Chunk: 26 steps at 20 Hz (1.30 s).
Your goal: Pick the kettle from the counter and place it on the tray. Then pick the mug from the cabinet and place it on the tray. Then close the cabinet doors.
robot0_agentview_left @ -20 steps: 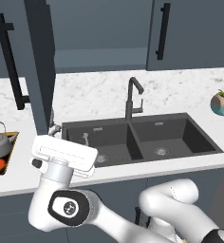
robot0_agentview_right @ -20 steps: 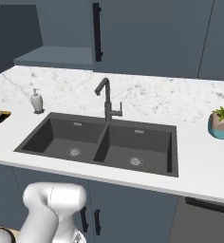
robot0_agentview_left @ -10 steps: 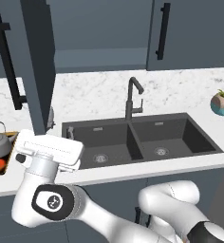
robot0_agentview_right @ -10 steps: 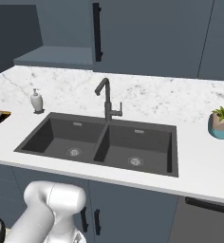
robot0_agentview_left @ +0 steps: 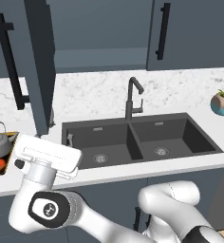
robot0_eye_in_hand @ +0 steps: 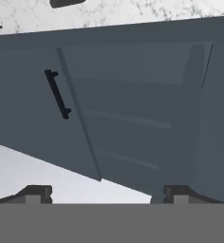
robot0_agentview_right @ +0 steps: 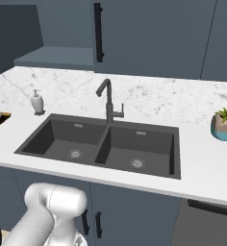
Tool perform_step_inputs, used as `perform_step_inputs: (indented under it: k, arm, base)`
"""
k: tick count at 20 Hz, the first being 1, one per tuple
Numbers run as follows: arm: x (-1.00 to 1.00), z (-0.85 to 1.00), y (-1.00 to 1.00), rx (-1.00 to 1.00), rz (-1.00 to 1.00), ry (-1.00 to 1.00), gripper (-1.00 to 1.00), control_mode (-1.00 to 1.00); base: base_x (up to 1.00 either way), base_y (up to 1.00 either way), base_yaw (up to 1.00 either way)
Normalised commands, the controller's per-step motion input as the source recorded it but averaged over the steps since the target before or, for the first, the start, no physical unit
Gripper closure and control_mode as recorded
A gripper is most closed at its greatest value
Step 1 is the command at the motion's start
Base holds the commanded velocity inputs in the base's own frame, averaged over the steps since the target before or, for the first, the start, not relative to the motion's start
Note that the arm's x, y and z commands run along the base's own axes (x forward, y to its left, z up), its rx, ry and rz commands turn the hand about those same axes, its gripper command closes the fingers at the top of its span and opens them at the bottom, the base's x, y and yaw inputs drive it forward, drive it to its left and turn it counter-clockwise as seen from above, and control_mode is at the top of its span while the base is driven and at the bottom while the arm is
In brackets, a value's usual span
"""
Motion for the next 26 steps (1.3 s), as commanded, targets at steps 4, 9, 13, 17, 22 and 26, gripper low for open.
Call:
perform_step_inputs:
  k: [4,9,13,17,22,26]
  arm:
    - [0.03,-0.03,0.34,0.00,0.00,0.00,-1.00,-1.00]
    - [0.05,0.28,0.29,0.00,0.00,0.00,-1.00,-1.00]
    - [0.00,0.42,0.04,0.00,-0.03,0.01,-1.00,-1.00]
    - [0.00,0.30,-0.48,0.01,-0.15,0.02,-1.00,-1.00]
    - [0.00,0.12,-0.74,0.06,-0.16,0.03,-1.00,-1.00]
    - [0.00,0.16,-0.90,0.10,-0.12,0.03,-1.00,-1.00]
  base:
    - [0.00,0.00,0.00]
    - [0.00,0.00,0.00]
    - [0.00,0.00,0.00]
    - [0.00,0.00,0.00]
    - [0.00,0.00,0.00]
    - [0.00,0.00,0.00]
